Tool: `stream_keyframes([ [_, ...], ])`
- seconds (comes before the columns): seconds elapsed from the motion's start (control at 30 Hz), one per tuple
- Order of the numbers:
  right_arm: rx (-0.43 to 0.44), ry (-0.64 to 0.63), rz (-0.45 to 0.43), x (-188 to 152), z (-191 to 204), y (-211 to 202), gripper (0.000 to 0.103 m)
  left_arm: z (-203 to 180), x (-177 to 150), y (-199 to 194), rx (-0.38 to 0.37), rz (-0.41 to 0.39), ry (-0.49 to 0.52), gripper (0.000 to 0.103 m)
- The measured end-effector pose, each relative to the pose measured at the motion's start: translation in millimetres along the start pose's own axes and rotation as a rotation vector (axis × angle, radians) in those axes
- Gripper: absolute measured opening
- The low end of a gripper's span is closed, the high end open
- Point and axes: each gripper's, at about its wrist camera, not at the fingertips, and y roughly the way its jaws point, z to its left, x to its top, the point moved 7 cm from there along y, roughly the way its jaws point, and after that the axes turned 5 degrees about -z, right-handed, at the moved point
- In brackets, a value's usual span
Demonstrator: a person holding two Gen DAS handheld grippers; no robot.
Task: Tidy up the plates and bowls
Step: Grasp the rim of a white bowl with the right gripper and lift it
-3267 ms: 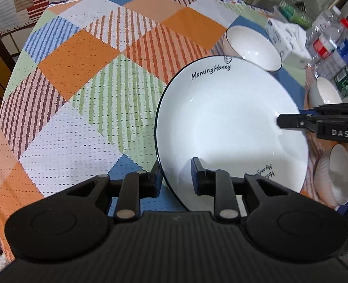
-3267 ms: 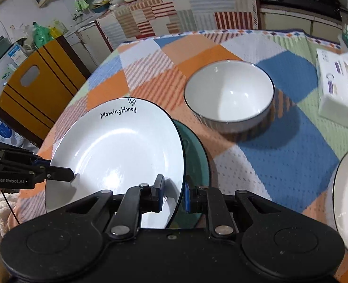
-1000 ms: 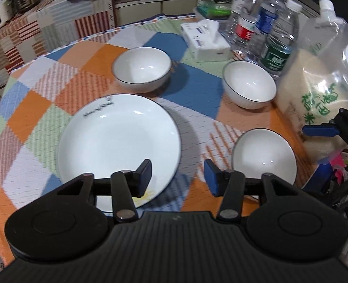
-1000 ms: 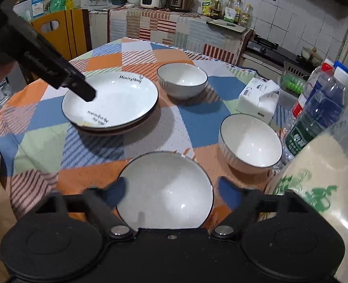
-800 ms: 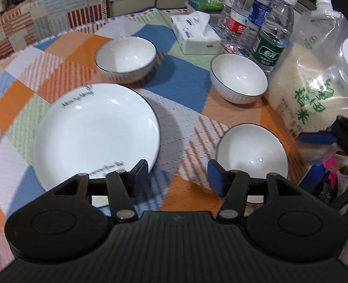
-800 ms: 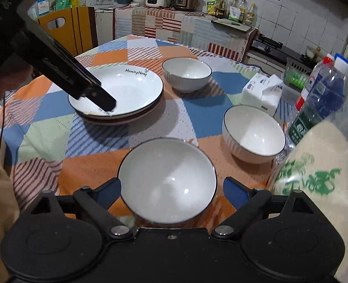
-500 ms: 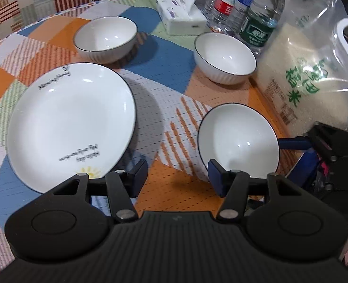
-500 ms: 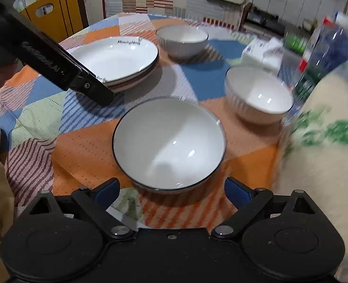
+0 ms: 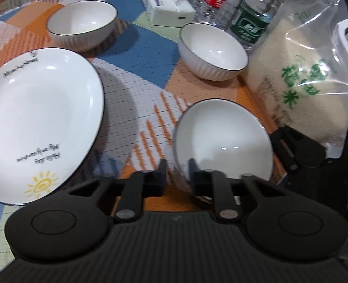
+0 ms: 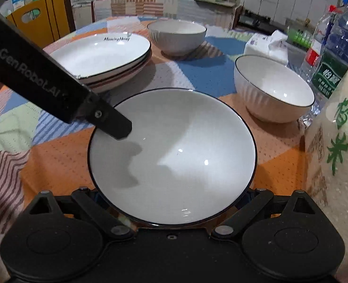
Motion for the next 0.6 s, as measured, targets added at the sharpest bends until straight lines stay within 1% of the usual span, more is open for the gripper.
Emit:
stream_keyframes([
  [0.27, 0.017, 0.019, -0.042, 8, 3, -6, 0.098, 0, 9, -9, 0.016, 0.004, 0.029, 0.011],
  [0.43, 0.007, 0.001, -0.066, 22, 5, -9, 0.098, 3, 20, -17, 0.034, -0.003, 0.062, 0.011],
  [0.6, 0.002, -0.013, -0.062, 38, 6, -6, 0.098, 10, 30, -23, 0.055, -0.015, 0.074, 0.011],
])
